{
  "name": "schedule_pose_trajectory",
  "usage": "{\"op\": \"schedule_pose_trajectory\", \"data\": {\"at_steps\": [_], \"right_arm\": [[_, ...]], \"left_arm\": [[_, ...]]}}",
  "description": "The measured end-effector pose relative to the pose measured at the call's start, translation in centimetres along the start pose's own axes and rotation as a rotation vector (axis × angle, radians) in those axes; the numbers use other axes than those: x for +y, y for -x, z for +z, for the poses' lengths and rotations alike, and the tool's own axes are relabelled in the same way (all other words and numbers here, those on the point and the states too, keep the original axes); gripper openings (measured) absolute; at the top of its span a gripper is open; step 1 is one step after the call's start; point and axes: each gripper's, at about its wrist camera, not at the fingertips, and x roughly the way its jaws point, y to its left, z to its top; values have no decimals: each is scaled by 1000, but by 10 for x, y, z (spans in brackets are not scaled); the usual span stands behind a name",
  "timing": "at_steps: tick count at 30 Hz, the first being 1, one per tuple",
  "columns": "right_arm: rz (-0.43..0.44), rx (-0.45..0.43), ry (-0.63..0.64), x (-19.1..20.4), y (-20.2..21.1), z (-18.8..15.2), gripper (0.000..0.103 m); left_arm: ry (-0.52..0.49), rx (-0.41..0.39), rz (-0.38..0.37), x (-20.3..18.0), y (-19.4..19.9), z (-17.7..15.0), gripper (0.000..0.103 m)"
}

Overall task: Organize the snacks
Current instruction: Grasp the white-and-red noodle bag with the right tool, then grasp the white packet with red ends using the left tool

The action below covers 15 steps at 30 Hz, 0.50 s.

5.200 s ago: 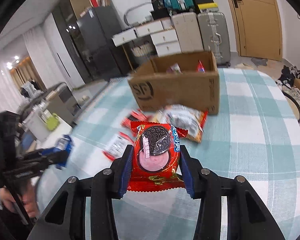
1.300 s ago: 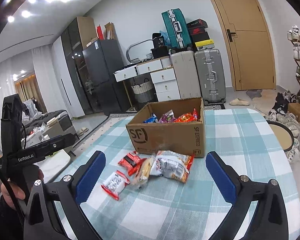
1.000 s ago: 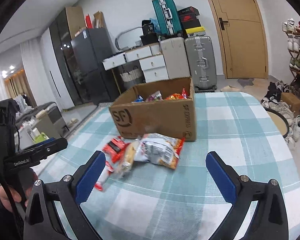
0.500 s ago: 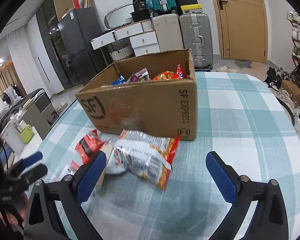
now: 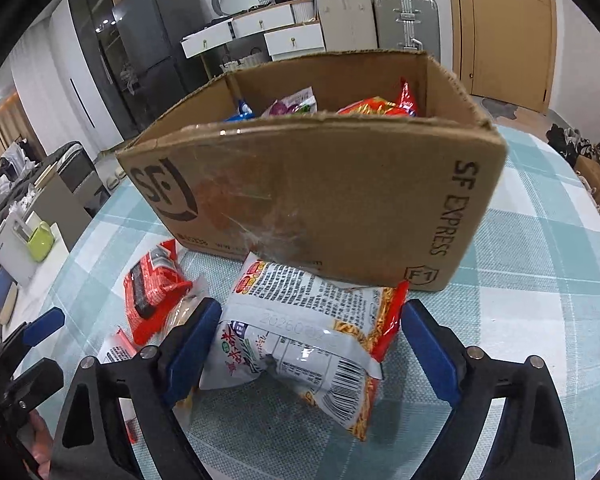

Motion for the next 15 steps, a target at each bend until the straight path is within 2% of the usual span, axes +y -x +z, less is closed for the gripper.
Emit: {"op": "schedule_pose_trajectory", "data": {"at_steps": [2, 6, 13, 15], "right_arm": [[-9, -2, -1, 2, -3, 1, 90], [-7, -7, 36, 8, -2, 1, 77], [45, -14, -4, 1, 8, 2, 69], [68, -22, -32, -3, 14, 0, 67]], "left_arm": [[-4, -1, 3, 0, 0, -1, 102], [-9, -2, 4, -1, -1, -1, 102], [-10, -5, 20, 0, 1, -4, 102], [-6, -7, 48, 2, 0, -5, 102]]}}
